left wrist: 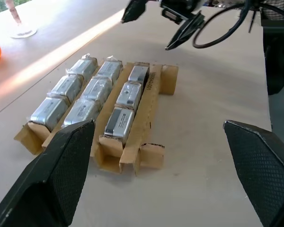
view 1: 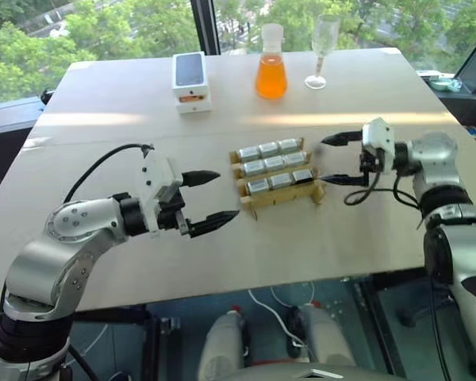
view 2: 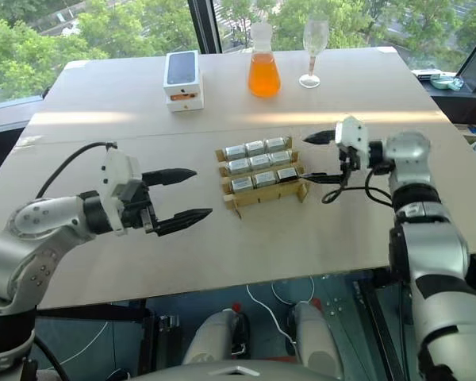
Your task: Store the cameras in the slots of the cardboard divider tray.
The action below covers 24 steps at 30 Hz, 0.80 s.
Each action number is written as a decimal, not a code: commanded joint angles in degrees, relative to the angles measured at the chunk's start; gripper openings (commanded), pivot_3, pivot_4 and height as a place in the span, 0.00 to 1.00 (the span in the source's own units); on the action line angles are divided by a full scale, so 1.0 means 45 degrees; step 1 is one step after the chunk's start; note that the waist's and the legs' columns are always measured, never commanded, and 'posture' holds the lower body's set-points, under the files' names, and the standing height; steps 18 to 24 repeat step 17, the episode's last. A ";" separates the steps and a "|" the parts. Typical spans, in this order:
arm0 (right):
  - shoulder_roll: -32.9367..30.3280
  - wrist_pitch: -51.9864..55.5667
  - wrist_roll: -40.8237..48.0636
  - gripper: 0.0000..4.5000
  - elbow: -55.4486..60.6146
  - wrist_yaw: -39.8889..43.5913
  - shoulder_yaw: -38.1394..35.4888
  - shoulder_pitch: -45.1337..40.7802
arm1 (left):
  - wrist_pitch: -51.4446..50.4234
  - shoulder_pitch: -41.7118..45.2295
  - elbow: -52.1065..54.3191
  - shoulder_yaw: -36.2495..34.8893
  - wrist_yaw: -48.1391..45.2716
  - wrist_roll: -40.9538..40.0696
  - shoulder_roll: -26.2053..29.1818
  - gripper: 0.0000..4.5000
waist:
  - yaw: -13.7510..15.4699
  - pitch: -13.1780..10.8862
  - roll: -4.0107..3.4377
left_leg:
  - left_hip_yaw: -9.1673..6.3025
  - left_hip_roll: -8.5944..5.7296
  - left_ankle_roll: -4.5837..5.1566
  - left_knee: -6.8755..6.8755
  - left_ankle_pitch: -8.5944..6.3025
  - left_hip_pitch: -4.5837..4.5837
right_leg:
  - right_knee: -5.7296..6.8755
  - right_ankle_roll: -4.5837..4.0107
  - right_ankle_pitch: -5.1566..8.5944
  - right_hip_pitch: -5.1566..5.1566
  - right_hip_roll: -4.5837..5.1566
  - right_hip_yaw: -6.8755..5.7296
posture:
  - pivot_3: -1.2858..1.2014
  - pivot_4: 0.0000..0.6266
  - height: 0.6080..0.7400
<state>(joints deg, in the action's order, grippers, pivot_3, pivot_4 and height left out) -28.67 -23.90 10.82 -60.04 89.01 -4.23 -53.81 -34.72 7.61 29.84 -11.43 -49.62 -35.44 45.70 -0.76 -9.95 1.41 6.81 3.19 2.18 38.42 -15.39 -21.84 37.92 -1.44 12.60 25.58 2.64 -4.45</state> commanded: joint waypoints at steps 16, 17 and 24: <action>-0.0520 0.6142 0.1904 0.99 1.0593 -0.7477 -0.2187 0.9758 | 0.5336 -0.4959 -0.2484 -0.0614 0.2708 0.3550 -0.3752 1.00 | 0.0066 0.0022 -0.0033 | -0.0016 0.0012 0.0066 -0.0008 -0.0033 0.0035 | 0.0016 0.0042 0.0016 -0.0007 -0.0030 -0.0011 | 0.52 0.24 1.00; -0.0569 0.6079 0.1913 0.99 1.0575 -0.7382 -0.2111 0.9803 | 0.5503 -0.5046 -0.2518 -0.0635 0.2589 0.3485 -0.3780 1.00 | 0.0066 0.0022 -0.0033 | -0.0017 0.0014 0.0066 -0.0008 -0.0033 0.0024 | 0.0011 0.0042 0.0016 0.0001 -0.0033 -0.0009 | 0.52 0.24 1.00; -0.0569 0.6079 0.1913 0.99 1.0575 -0.7382 -0.2111 0.9803 | 0.5503 -0.5046 -0.2518 -0.0635 0.2589 0.3485 -0.3780 1.00 | 0.0066 0.0022 -0.0033 | -0.0017 0.0014 0.0066 -0.0008 -0.0033 0.0024 | 0.0011 0.0042 0.0016 0.0001 -0.0033 -0.0009 | 0.52 0.24 1.00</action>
